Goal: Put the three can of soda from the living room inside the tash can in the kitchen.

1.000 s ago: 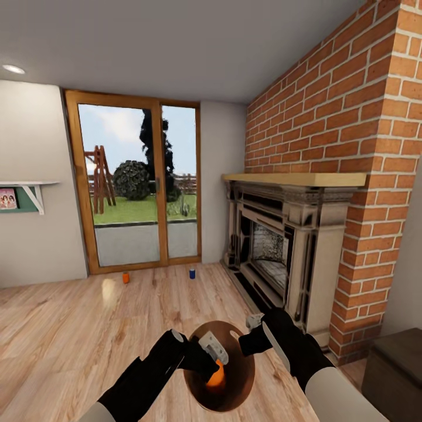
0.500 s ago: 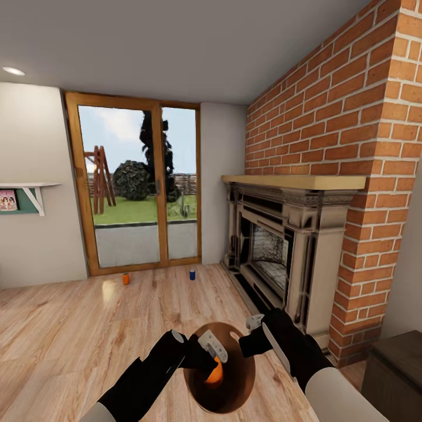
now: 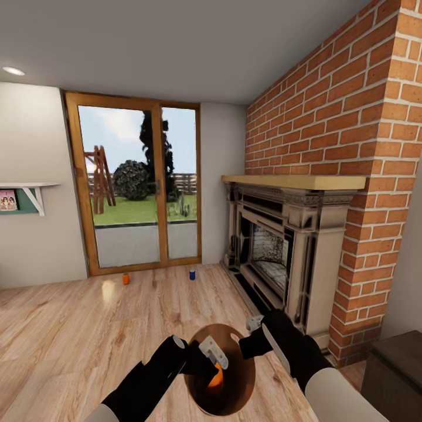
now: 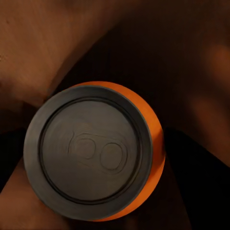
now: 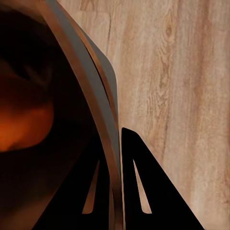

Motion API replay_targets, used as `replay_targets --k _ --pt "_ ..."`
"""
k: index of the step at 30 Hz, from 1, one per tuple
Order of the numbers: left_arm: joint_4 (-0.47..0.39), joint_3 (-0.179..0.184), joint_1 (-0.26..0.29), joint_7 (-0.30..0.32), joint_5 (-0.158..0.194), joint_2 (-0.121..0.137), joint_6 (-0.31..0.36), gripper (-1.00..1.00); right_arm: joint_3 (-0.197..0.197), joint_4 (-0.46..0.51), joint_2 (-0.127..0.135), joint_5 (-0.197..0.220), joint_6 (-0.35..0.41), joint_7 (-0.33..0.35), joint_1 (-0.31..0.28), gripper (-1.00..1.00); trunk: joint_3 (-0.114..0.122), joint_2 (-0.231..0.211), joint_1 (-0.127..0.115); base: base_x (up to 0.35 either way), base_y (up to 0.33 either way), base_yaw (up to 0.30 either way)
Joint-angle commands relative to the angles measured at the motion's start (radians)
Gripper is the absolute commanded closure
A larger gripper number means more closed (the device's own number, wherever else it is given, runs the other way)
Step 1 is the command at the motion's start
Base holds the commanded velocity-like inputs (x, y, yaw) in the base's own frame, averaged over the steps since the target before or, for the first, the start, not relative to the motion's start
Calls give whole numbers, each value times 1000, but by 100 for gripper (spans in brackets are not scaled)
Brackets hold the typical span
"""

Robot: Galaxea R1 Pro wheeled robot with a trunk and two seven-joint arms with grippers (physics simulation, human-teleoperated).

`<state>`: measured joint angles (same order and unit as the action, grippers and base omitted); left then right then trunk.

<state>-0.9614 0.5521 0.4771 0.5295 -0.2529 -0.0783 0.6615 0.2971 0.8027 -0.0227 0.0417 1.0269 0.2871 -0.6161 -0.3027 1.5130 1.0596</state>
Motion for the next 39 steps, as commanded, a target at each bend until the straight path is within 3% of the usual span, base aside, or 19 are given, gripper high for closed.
replay_targets --k 1,12,13,39 --pt "3 0 0 -1 0 -1 -2 100 8 0 0 26 2 4 -1 100 0 0 0 0 0 0" --pt "8 0 0 -24 1 -1 -6 100 31 -3 0 26 2 3 -1 100 0 0 0 0 0 0" --pt "8 0 0 -25 1 -1 -7 -100 32 -3 0 26 2 3 -1 100 0 0 0 0 0 0" --pt "6 -1 0 -22 5 3 -17 -100 34 -8 0 26 1 3 -1 100 0 0 0 0 0 0"
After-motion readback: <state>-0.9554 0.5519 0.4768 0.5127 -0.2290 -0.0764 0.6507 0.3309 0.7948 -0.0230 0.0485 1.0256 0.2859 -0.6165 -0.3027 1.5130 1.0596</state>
